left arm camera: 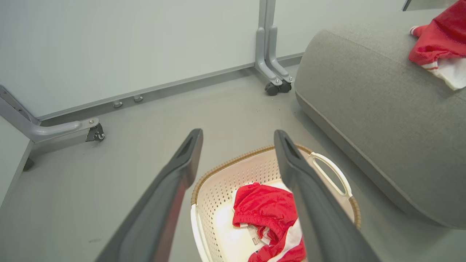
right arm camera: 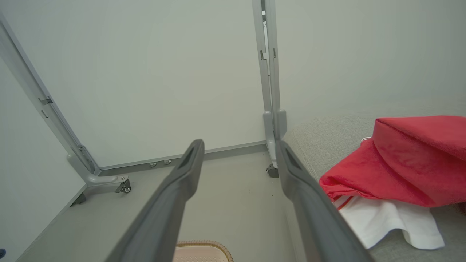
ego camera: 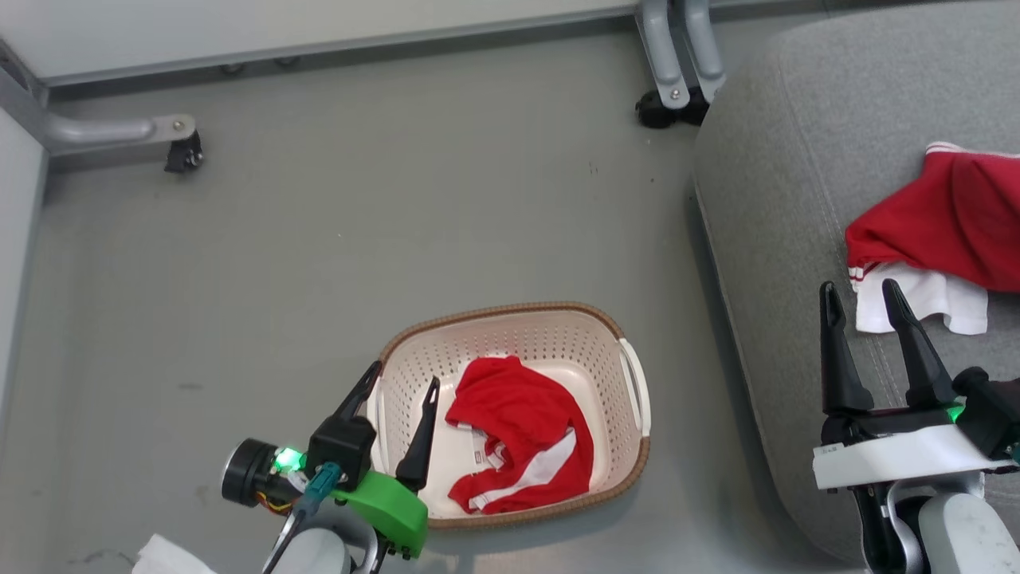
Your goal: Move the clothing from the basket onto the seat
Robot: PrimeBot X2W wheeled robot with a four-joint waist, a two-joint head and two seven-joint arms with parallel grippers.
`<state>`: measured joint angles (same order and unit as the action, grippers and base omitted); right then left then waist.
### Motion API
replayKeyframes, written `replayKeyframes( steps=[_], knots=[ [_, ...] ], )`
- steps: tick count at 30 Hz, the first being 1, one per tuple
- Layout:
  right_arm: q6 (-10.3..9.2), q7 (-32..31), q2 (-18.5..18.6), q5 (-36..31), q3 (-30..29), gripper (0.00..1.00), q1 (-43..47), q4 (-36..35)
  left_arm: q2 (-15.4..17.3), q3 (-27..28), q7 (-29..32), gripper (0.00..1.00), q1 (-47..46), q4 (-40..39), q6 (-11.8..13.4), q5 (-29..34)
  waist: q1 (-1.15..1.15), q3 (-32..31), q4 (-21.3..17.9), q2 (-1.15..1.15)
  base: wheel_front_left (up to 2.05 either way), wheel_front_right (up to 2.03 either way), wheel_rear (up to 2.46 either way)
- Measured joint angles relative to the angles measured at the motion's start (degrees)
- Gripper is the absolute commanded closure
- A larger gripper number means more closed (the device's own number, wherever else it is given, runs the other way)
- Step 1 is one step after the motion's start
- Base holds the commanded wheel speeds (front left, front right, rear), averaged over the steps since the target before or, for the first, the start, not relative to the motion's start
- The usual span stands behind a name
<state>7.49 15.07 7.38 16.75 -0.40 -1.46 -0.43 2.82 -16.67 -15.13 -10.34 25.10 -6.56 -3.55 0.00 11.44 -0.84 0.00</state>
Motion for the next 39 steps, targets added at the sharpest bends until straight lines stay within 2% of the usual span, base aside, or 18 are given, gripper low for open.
replayKeyframes(
  steps=[6,11,18,29,39],
  knots=[
    [0.0,-0.01,-0.56,-0.25,1.1,0.0,-3.35,-1.96,0.81,-4.88,0.0,0.0,-9.3,8.8,-0.56,3.39,0.0,7.46,-2.45,0.0,0.0,0.0,0.0],
    [0.0,-0.01,-0.91,-0.46,1.72,0.0,-6.0,-4.0,1.72,-10.11,0.01,0.0,-18.12,19.25,-0.77,5.31,0.0,14.21,-4.45,0.0,0.0,0.0,0.0],
    [0.0,-0.01,-1.33,-0.92,2.66,0.0,-8.41,-6.14,1.48,-20.23,0.0,0.0,-30.0,31.37,-0.85,5.64,0.01,23.54,-6.77,0.0,0.0,0.0,0.0],
    [0.0,-0.01,-2.55,-1.25,4.35,0.0,-11.3,-9.89,1.47,-28.86,0.0,0.0,-42.33,41.24,-0.85,3.27,0.02,36.89,-9.36,0.0,0.0,0.0,0.0],
    [0.01,-0.01,-3.55,-1.26,8.21,0.0,-13.49,-12.85,2.01,-36.79,0.07,0.0,-47.99,47.0,-0.85,2.67,0.01,44.96,-12.56,0.0,0.0,0.0,0.0]
  ],
)
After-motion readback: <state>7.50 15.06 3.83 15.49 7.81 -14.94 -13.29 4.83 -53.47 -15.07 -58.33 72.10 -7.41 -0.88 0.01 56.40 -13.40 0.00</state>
